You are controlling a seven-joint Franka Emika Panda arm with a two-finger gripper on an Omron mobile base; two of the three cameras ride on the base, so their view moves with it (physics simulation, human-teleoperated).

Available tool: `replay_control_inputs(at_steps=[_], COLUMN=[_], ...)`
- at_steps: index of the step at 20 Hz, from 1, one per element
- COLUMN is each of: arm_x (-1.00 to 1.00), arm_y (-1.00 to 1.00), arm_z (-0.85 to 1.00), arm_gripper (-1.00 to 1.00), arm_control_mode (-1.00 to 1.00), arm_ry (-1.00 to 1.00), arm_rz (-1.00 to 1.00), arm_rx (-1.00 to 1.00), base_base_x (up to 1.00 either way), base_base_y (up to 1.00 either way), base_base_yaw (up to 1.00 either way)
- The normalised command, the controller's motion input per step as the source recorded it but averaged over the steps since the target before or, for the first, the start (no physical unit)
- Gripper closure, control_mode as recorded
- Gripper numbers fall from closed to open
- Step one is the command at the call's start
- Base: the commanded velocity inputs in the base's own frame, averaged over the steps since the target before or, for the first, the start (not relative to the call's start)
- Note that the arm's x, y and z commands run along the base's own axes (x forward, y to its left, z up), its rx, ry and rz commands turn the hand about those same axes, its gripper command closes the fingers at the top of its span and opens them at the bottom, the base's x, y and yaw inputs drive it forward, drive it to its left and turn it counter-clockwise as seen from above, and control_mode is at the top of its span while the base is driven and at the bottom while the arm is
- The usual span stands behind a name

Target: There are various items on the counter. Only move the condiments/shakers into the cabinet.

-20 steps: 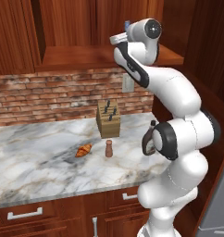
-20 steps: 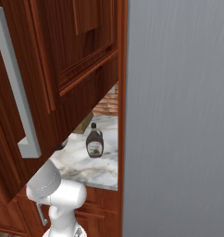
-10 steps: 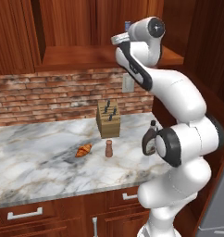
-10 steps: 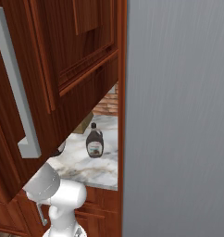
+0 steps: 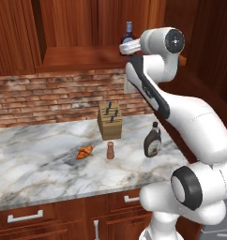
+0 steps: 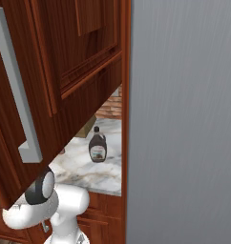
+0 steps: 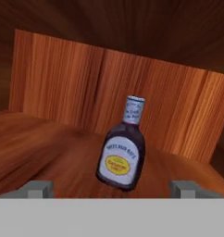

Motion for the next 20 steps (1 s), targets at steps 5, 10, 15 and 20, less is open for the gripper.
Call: replay_control_inputs(at_steps=[5, 10, 15, 20], arm_x=[-1.0, -1.0, -0.9, -0.47], arm_y=[0.0, 0.0, 0.0, -0.13], arm_z=[-0.34, -0.65, -0.79, -0.98], arm_gripper=[-1.0, -1.0, -1.0, -1.0], arm_control_mode=[-1.0, -1.0, -1.0, -1.0], arm_ry=[0.0, 0.16, 0.46, 0.53], arm_rz=[0.0, 0.0, -0.02, -0.14], arm_rx=[0.0, 0.0, -0.01, -0.04], base_base_x=[0.0, 0.0, 0.0, 0.0], base_base_y=[0.0, 0.0, 0.0, 0.0], base_base_yaw=[0.0, 0.0, 0.0, 0.0])
